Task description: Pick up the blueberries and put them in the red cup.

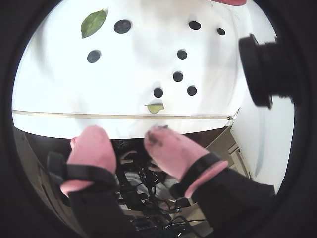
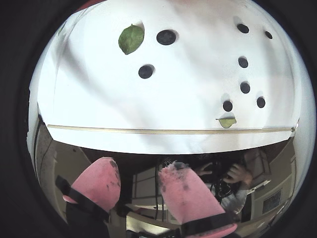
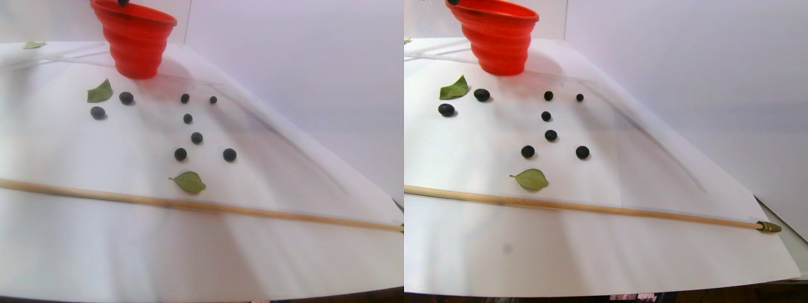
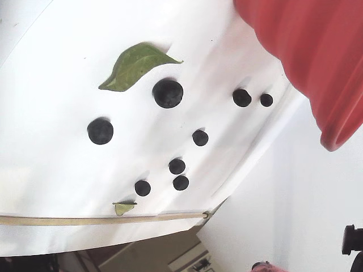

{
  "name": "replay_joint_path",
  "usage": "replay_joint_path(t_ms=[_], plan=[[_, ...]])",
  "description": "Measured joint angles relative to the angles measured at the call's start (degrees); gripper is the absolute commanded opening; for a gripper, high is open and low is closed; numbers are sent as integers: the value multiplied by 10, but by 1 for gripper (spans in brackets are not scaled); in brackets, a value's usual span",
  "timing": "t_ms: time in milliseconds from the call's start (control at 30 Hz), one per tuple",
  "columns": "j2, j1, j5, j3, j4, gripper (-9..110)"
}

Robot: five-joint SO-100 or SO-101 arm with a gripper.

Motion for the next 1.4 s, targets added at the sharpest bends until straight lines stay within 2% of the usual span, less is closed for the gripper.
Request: replay_joint_path(t_ms=[533, 767, 1400], plan=[[60, -5, 9, 186, -89, 15], [62, -5, 9, 221, -135, 16], [21, -5, -22, 342, -352, 16]])
